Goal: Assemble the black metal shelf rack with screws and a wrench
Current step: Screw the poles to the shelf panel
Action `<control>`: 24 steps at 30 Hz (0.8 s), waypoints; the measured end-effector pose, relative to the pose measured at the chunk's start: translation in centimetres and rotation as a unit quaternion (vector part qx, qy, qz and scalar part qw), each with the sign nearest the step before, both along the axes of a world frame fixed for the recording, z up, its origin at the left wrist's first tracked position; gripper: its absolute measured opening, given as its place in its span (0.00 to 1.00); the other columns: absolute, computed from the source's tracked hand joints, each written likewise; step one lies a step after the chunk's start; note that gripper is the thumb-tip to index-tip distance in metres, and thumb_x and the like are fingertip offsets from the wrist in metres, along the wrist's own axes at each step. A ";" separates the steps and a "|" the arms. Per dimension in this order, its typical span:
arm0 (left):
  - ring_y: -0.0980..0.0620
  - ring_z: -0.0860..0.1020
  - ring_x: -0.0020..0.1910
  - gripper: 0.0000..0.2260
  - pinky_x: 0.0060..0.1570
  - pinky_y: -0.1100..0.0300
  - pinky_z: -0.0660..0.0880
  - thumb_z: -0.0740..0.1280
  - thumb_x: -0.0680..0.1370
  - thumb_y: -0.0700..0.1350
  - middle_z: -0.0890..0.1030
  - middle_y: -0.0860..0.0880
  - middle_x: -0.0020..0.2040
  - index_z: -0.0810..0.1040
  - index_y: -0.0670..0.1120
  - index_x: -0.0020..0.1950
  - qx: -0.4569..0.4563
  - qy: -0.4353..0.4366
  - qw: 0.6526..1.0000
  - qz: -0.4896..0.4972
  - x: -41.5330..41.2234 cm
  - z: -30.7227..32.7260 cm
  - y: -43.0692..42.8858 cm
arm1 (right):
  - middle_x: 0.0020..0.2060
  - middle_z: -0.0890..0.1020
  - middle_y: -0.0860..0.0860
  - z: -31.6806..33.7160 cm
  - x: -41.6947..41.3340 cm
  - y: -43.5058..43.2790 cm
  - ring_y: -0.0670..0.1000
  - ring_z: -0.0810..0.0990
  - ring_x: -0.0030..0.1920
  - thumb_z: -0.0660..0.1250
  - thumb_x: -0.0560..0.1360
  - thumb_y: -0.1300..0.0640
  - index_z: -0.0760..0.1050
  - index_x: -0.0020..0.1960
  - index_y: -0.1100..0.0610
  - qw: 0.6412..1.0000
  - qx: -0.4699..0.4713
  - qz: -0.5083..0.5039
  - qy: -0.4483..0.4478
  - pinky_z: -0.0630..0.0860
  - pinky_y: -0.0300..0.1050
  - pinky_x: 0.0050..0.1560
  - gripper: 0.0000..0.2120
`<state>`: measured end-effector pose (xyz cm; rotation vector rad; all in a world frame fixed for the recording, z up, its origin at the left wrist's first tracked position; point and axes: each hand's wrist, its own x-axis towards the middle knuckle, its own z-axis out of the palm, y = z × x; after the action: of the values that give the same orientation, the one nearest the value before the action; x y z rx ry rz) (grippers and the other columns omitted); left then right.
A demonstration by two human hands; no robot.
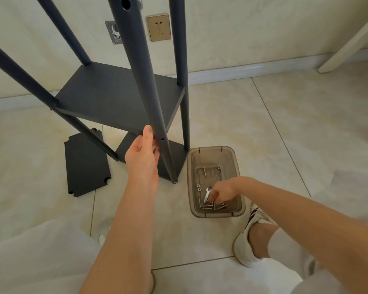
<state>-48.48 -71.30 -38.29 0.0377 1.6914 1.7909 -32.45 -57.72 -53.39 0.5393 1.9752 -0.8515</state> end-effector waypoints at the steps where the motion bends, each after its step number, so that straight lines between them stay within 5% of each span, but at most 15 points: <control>1: 0.63 0.84 0.47 0.10 0.52 0.65 0.77 0.65 0.81 0.54 0.87 0.57 0.44 0.80 0.49 0.55 -0.004 0.000 1.000 0.000 -0.1 0.0 0.0 | 0.65 0.77 0.56 -0.5 -0.1 0.3 0.55 0.78 0.57 0.60 0.80 0.64 0.73 0.70 0.58 0.999 0.031 -0.035 0.026 0.75 0.46 0.59 0.19; 10: 0.60 0.83 0.50 0.09 0.59 0.62 0.76 0.62 0.82 0.55 0.86 0.61 0.42 0.79 0.55 0.48 -0.018 0.021 1.000 -0.010 -0.2 -0.2 0.1 | 0.66 0.73 0.60 -5.3 -2.0 0.6 0.61 0.73 0.65 0.64 0.77 0.65 0.69 0.70 0.61 0.977 0.143 -0.124 0.103 0.72 0.53 0.65 0.21; 17: 0.56 0.84 0.55 0.09 0.62 0.55 0.76 0.62 0.83 0.53 0.87 0.57 0.47 0.80 0.53 0.50 -0.005 0.031 0.999 -0.022 -0.7 -0.6 0.0 | 0.56 0.79 0.61 -7.4 -4.2 1.4 0.57 0.79 0.51 0.61 0.79 0.65 0.64 0.70 0.64 0.957 0.121 -0.228 0.133 0.76 0.48 0.49 0.20; 24: 0.56 0.83 0.57 0.09 0.60 0.58 0.76 0.61 0.82 0.54 0.86 0.57 0.51 0.81 0.56 0.52 -0.007 0.042 0.998 -0.045 -1.1 -1.1 -0.2 | 0.56 0.79 0.62 -8.9 -4.6 2.1 0.58 0.78 0.53 0.62 0.80 0.61 0.61 0.71 0.65 0.931 0.156 -0.314 0.102 0.74 0.49 0.47 0.21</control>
<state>-49.59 -71.47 -39.35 0.1827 1.7329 1.7324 -37.06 -55.58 -62.30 1.3687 2.1714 -1.0050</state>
